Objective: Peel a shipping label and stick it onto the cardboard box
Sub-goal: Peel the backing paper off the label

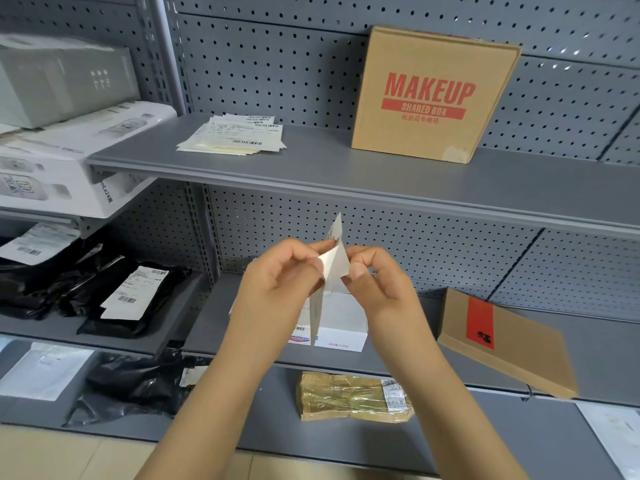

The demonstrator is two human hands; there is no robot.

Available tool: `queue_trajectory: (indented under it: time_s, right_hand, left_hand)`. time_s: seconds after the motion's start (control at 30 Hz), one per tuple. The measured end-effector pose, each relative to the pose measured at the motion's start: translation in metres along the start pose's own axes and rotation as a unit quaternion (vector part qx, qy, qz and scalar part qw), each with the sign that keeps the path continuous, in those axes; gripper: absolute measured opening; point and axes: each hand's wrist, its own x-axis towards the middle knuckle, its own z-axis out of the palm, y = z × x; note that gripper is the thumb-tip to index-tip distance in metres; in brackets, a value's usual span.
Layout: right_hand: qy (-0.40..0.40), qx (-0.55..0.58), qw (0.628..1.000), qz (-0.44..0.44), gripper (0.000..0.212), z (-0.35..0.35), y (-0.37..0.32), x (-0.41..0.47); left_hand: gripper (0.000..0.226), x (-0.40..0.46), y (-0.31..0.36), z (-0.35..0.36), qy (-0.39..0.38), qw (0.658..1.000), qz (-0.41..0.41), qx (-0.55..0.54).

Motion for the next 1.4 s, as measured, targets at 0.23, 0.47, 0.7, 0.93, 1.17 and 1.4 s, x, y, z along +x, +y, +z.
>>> queue_trajectory:
  time_s: [0.23,0.47,0.7,0.93,1.17,1.4]
  right_hand:
    - [0.028,0.213,0.975,0.064,0.030,-0.009,0.001,0.003]
    - [0.070,0.389,0.916,0.071,0.015,-0.022,0.004,0.006]
    - [0.112,0.476,0.869,0.072,0.026,-0.035,0.016,0.003]
    - [0.194,0.508,0.835,0.082,0.025,-0.050,0.023,0.001]
    - [0.270,0.507,0.815,0.075,0.036,-0.066,0.026,-0.002]
    - [0.314,0.504,0.802,0.071,0.029,-0.078,0.031,-0.005]
  left_hand:
    - [0.031,0.011,-0.007,0.009,0.009,0.981,-0.095,-0.171]
    - [0.017,0.021,-0.017,0.019,0.018,0.929,-0.161,-0.332]
    - [0.012,0.027,-0.030,0.028,0.042,0.899,-0.207,-0.383]
    - [0.015,0.027,-0.036,0.040,0.063,0.874,-0.230,-0.424]
    - [0.047,0.027,-0.039,0.045,0.121,0.856,-0.237,-0.444]
    - [0.019,0.028,-0.047,0.041,0.183,0.826,-0.245,-0.473]
